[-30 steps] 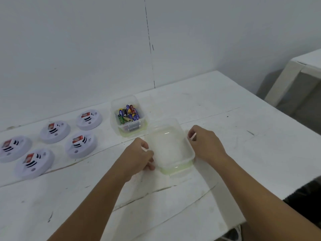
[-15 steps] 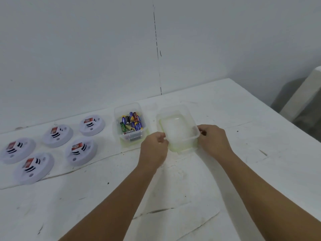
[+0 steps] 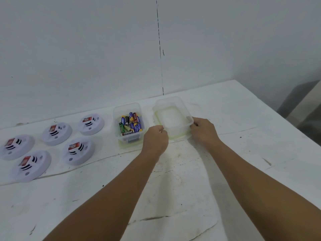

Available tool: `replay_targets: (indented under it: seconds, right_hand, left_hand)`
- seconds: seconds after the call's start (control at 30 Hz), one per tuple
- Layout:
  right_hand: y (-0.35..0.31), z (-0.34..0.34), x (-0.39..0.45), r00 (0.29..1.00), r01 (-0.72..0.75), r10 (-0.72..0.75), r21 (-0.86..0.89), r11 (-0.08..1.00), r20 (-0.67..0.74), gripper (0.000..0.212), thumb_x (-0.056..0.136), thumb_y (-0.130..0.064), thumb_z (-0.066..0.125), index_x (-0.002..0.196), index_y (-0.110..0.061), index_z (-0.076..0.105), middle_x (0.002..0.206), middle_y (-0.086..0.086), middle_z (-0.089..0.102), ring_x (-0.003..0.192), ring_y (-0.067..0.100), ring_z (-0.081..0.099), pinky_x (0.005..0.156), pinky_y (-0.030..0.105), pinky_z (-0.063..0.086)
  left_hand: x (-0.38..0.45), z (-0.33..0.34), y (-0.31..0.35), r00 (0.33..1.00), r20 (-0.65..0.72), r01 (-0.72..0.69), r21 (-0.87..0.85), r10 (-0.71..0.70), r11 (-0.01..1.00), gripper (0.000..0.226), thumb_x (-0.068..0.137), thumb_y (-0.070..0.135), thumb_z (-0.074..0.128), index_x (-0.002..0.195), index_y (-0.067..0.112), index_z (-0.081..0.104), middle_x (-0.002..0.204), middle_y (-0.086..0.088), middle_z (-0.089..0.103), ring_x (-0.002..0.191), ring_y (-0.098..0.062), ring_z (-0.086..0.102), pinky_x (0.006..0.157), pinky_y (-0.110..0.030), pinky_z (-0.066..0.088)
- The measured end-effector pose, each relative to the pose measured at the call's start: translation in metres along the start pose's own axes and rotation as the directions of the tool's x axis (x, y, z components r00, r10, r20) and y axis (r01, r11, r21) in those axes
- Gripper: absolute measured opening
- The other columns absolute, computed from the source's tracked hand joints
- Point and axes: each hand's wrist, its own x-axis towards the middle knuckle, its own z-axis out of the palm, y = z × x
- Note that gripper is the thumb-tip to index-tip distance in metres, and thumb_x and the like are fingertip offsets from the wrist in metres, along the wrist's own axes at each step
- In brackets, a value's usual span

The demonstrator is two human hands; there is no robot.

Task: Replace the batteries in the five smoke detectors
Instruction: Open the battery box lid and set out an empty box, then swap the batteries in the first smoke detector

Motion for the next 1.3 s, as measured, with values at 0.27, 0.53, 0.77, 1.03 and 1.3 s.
replay_targets:
  seconds: [0.27,0.53,0.77,1.03,1.3]
  right_hand:
    - [-0.004,0.009,-0.034,0.97,0.054,-0.003,0.203,0.978,-0.243,0.033,0.1,-0.009,0.05,0.131,-0.018,0.06,0.125,0.004,0.059,0.115,0.023,0.057,0.097,0.037,0.047]
    - [-0.041,0.047,-0.12,0.941,0.108,-0.01,0.273,0.956,-0.338,0.011,0.1,-0.025,0.058,0.098,-0.024,0.048,0.078,0.0,0.058,0.072,0.016,0.058,0.064,0.035,0.045]
    - [-0.095,0.11,-0.152,0.965,0.23,-0.244,0.141,0.963,0.091,0.01,0.099,-0.033,0.06,0.09,-0.028,0.06,0.066,-0.006,0.062,0.066,0.008,0.059,0.068,0.036,0.05]
    - [-0.15,0.167,-0.144,0.926,0.207,-0.291,0.321,0.924,0.241,0.003,0.097,-0.032,0.062,0.094,-0.033,0.063,0.074,0.001,0.068,0.074,0.02,0.069,0.076,0.044,0.058]
    - [-0.143,0.193,-0.138,0.975,0.169,-0.204,0.312,0.935,0.085,0.004,0.096,-0.036,0.06,0.095,-0.033,0.061,0.075,-0.004,0.07,0.074,0.01,0.066,0.078,0.041,0.058]
  left_hand:
    - [-0.029,-0.017,-0.006,0.996,0.027,-0.08,0.021,0.079,0.997,0.041,0.103,0.014,0.053,0.143,0.025,0.052,0.148,-0.005,0.053,0.112,-0.01,0.056,0.065,-0.015,0.041]
    - [-0.088,-0.076,-0.046,0.978,0.028,-0.21,0.095,0.209,0.973,0.012,0.097,0.027,0.065,0.086,0.023,0.067,0.079,0.004,0.07,0.073,-0.011,0.071,0.074,-0.031,0.055]
    - [-0.093,-0.155,-0.099,0.949,-0.173,-0.202,0.301,0.262,0.932,0.017,0.096,0.03,0.067,0.08,0.025,0.063,0.071,0.009,0.064,0.064,-0.007,0.059,0.065,-0.027,0.048]
    - [-0.04,-0.213,-0.126,0.914,-0.213,-0.133,0.647,0.345,0.751,0.053,0.095,0.038,0.066,0.142,0.018,0.051,0.134,-0.015,0.05,0.124,-0.038,0.044,0.093,-0.043,0.042]
    - [-0.018,-0.222,-0.137,0.982,-0.147,0.014,0.691,0.122,0.722,0.06,0.097,0.046,0.058,0.151,0.029,0.038,0.145,-0.017,0.032,0.129,-0.041,0.036,0.101,-0.046,0.038]
